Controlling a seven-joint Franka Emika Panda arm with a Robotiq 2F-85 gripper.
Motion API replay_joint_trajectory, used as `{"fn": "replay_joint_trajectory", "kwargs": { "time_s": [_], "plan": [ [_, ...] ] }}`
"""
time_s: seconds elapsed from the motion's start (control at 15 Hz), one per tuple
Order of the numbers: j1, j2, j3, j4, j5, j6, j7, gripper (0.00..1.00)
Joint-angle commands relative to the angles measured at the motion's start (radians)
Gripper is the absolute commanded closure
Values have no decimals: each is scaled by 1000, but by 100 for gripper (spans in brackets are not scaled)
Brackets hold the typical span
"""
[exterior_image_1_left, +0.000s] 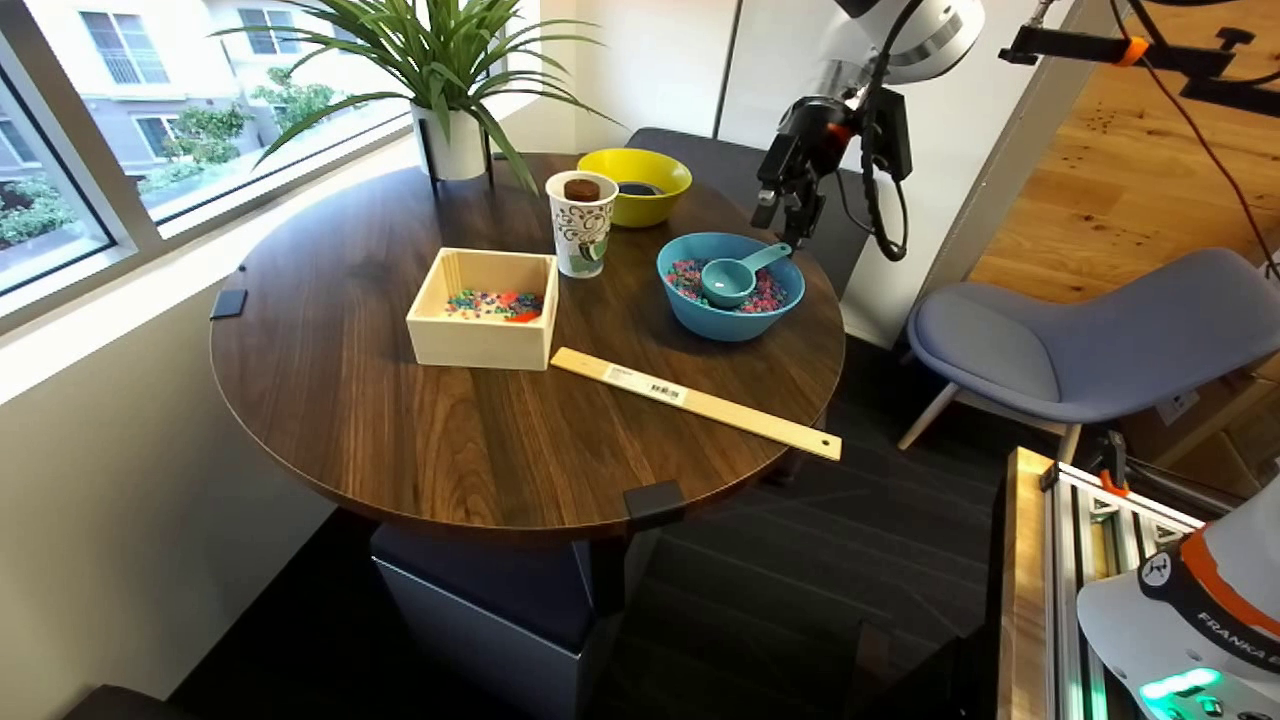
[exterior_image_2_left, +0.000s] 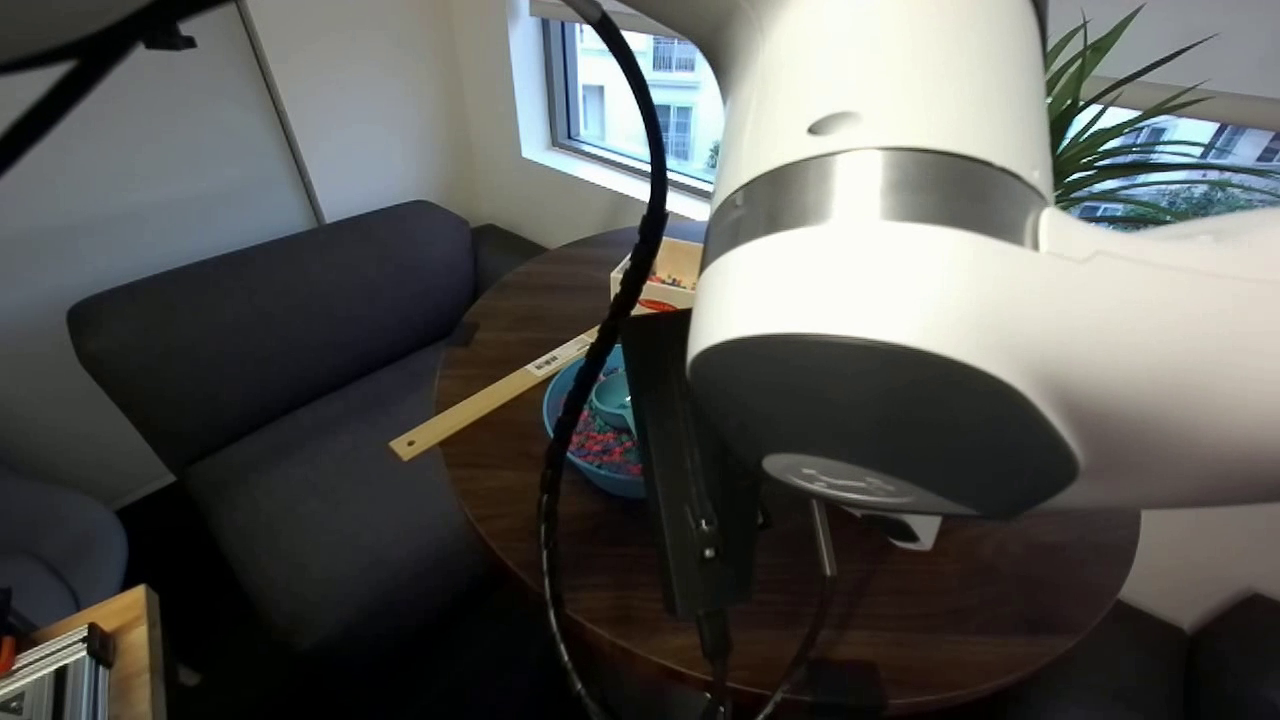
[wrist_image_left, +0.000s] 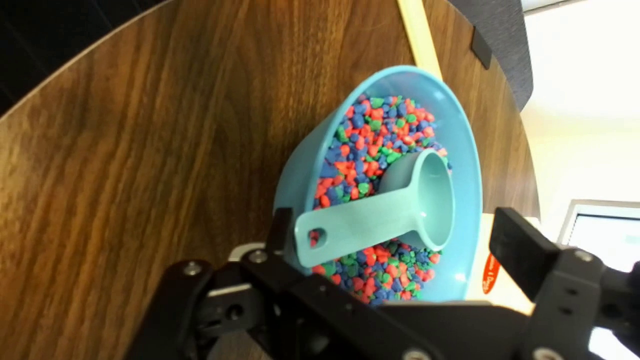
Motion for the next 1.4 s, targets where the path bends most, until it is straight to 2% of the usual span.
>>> {"fn": "replay_joint_trajectory", "kwargs": {
  "time_s": [0.0, 0.27, 0.47, 0.73, 0.93, 1.0, 1.07, 1.2, 1.27, 1.33],
  "plan": [
    [-14, 6, 1, 27, 8, -93, 1, 0],
    [-19, 11, -5, 47, 6, -167, 13, 0],
    [-23, 14, -3, 51, 48, -210, 2, 0],
    [-4, 3, 2, 17, 90, -166, -4, 0],
    [19, -2, 7, -3, 71, -110, -15, 2],
    [27, -2, 9, -7, 62, -89, -17, 7],
    [33, -1, 10, -10, 51, -64, -20, 8],
    [41, 2, 13, -10, 41, -36, -25, 18],
    [43, 4, 14, -9, 35, -24, -27, 28],
    [44, 8, 14, -4, 27, -18, -23, 44]
  ]
}}
